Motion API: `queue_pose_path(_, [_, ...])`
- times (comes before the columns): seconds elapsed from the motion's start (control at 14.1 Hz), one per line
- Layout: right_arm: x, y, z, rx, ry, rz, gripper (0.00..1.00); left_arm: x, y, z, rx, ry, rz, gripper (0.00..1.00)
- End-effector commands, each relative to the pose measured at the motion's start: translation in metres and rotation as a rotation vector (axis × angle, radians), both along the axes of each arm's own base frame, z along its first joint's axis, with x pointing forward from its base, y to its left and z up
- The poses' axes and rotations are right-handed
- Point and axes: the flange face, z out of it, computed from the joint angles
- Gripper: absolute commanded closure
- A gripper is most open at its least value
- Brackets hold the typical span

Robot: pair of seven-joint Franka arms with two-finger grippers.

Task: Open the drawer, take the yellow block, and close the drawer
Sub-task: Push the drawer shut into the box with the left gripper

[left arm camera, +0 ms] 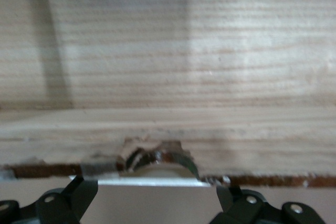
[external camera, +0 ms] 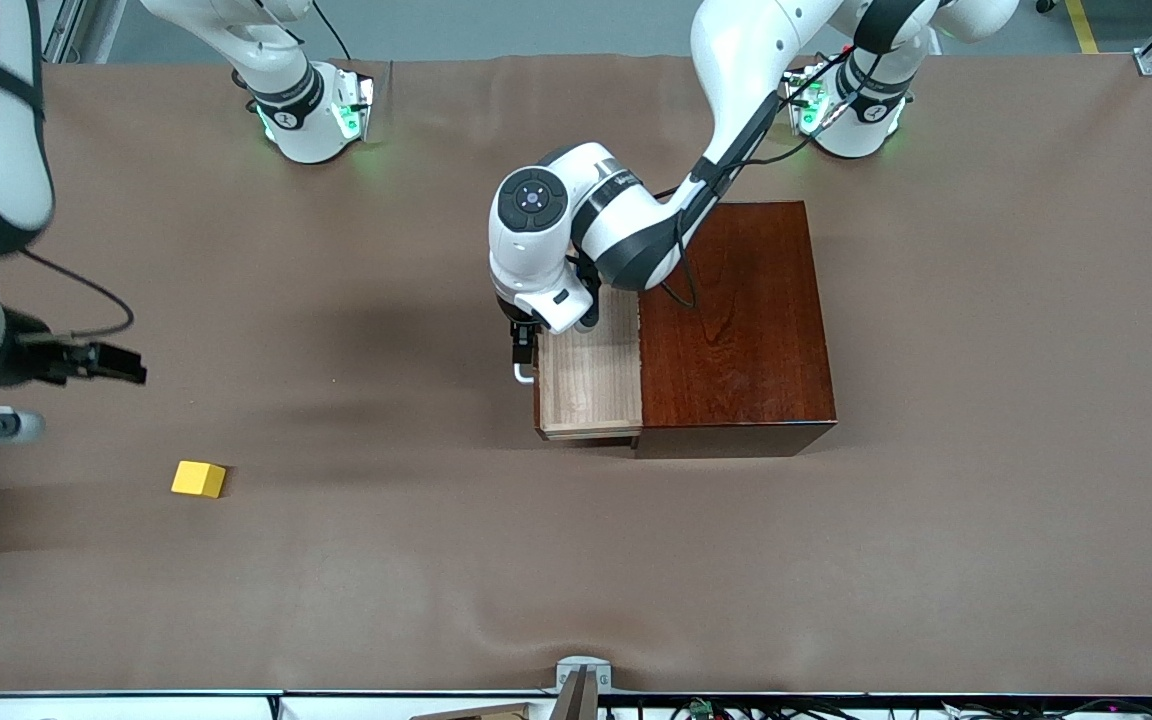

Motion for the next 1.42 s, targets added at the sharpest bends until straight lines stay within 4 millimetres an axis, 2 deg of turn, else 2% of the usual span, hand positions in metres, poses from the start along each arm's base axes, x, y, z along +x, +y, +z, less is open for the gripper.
queue_pose_path(0.0, [-0.029,0.002,0.031,-0.005,-0.014,-0.043,0.00,0.000,0.008,0.005,0.062,0.021,-0.011,0.00])
queue_pose_path(0.21, [-0.052,-0.001,0.065,-0.014,-0.034,-0.037,0.00,-0.002,0.016,-0.001,0.123,0.059,-0.012,0.00])
queue_pose_path(0.35, [-0.059,-0.010,0.077,-0.013,-0.049,-0.030,0.00,0.000,0.024,0.008,0.164,0.050,-0.019,0.00])
queue_pose_path(0.64, [-0.061,-0.016,0.079,-0.012,-0.055,-0.014,0.00,0.004,0.036,0.011,0.229,0.049,-0.022,0.00])
queue_pose_path(0.85, [-0.062,-0.029,0.079,-0.008,-0.055,-0.037,0.00,0.008,0.047,0.009,0.278,0.062,-0.014,0.00])
queue_pose_path(1.13, [-0.063,-0.019,0.081,-0.005,-0.057,-0.019,0.00,0.024,0.069,0.013,0.344,0.044,0.042,0.00])
queue_pose_path(1.2, [-0.064,-0.009,0.084,-0.007,-0.061,-0.005,0.00,0.025,0.071,0.015,0.364,0.031,0.054,0.00])
queue_pose_path(1.34, [-0.065,-0.011,0.086,-0.010,-0.064,-0.014,0.00,0.027,0.079,0.015,0.396,0.044,0.073,0.00])
